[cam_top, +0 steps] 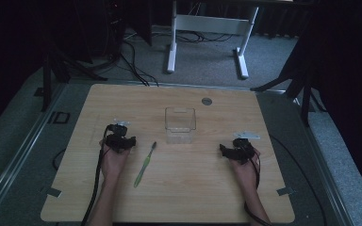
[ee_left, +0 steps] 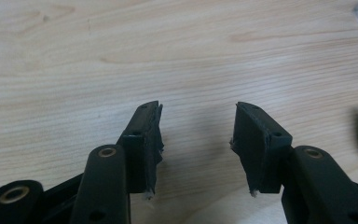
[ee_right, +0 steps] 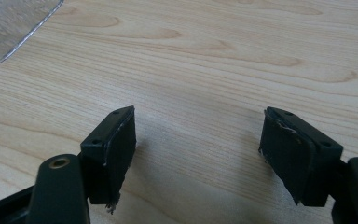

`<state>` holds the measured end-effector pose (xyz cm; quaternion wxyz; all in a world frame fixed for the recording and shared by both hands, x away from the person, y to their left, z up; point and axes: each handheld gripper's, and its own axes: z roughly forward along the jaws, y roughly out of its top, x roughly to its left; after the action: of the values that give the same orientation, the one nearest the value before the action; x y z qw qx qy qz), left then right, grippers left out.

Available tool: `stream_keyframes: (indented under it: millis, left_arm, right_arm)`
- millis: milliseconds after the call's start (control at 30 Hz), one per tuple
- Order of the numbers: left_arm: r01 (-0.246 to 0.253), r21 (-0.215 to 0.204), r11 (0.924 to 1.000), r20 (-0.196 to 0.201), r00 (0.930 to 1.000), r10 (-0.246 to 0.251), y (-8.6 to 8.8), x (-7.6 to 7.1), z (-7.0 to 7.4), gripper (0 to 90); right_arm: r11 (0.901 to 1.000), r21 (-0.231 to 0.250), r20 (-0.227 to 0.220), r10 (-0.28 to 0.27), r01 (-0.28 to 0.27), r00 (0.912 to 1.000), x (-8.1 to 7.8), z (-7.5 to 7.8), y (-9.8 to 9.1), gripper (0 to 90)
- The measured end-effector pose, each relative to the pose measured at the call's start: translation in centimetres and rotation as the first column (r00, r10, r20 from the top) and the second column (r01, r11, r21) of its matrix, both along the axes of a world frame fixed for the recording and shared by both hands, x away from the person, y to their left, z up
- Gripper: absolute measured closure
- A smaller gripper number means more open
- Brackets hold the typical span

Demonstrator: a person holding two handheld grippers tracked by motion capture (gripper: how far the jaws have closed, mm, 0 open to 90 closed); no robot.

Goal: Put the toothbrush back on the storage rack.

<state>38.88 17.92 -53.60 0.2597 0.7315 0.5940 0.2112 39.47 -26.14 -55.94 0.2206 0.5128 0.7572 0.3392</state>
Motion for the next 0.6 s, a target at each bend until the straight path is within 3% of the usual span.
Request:
stream_keyframes:
  millis: [133,167,600]
  left_arm:
    - [0.005,0.025,0.9997,0.008,1.0000,-0.005,-0.6,-0.4,0.9,49.2]
    - [-0.002,0.049,0.9988,0.011,0.9999,0.001,-0.9,-0.5,1.4,49.2]
    - [0.025,0.070,0.9972,-0.003,0.9997,-0.025,-2.4,-1.4,4.5,50.0]
  right_arm:
    - [1.0000,0.000,0.000,0.000,0.000,1.0000,0.0,0.0,0.0,26.7]
    - [1.0000,-0.001,0.000,0.000,0.000,1.0000,0.0,0.0,0.0,26.7]
    - [1.0000,-0.001,-0.001,0.001,-0.001,1.0000,0.0,0.0,0.0,26.7]
